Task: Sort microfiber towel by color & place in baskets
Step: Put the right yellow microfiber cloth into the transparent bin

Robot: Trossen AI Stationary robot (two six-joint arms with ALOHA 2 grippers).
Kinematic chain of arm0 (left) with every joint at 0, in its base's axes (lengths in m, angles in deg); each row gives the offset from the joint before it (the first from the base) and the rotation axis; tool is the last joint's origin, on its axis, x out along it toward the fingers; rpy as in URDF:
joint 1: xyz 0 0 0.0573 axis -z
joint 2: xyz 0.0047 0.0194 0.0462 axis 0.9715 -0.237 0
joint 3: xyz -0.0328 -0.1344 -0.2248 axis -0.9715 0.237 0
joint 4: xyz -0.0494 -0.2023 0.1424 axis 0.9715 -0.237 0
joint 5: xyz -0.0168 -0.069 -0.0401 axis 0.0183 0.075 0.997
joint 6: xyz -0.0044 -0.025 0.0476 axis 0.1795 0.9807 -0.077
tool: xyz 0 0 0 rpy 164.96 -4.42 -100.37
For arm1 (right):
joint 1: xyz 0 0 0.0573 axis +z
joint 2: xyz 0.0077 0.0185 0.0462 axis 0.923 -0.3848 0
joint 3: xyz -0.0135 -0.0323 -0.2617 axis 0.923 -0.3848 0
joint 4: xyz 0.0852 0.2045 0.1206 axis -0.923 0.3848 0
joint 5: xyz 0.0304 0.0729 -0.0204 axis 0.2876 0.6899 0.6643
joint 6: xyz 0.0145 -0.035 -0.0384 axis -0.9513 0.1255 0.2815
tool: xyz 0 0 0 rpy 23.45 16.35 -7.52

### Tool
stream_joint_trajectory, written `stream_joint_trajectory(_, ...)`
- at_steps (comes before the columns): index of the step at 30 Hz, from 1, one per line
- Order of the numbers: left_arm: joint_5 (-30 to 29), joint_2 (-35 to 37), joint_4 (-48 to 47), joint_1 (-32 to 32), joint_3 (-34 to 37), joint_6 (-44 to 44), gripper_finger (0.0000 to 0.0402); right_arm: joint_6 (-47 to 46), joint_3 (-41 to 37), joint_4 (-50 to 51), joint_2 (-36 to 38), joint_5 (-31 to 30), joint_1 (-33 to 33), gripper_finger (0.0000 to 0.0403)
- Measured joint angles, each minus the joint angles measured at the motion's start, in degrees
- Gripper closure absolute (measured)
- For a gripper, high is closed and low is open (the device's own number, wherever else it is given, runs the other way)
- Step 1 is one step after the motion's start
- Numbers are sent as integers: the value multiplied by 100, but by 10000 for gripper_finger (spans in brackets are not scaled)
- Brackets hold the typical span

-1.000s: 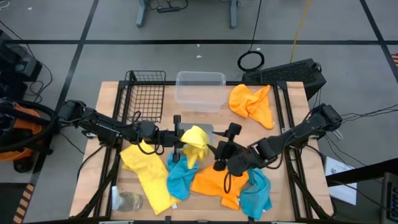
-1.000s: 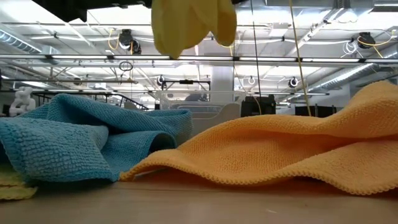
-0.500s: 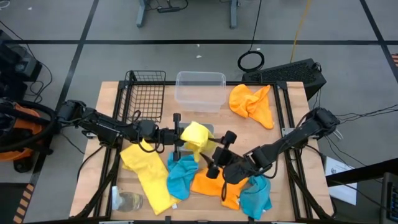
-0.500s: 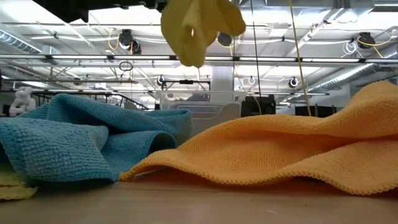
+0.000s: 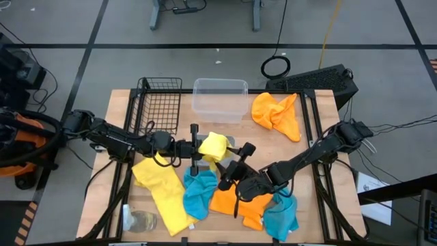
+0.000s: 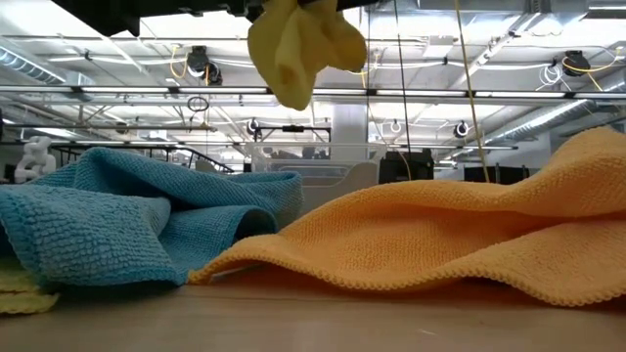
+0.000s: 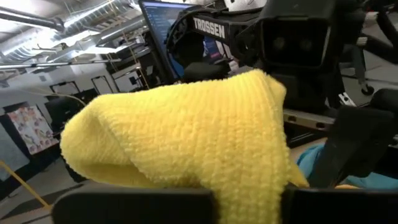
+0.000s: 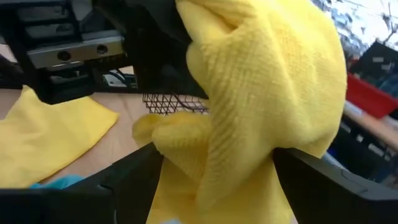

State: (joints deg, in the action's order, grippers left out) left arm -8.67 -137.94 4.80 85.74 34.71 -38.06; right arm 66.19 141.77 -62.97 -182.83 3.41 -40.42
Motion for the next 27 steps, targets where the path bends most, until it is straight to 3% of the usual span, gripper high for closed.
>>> stream_joint_trajectory(6, 231, -2, 35, 4, 0, 41, 395, 438, 5, -382, 0, 253, -139, 103)
stream_joint_trajectory(13, 291, -9, 17, 7, 0, 45, 395, 195, 11, -299, 0, 1648, -496, 106)
stream_joint_trajectory(17, 521, -9, 35, 4, 0, 47, 395, 48, 11, -335, 0, 1641, -641, 128)
stream_joint_trajectory(21, 558, -9, 38, 4, 0, 52, 395, 98, 11, -387, 0, 1661, -670, 186)
stream_joint_trajectory(27, 508, -9, 39, 4, 0, 88, 394, 157, 11, -210, 0, 1676, -633, 340)
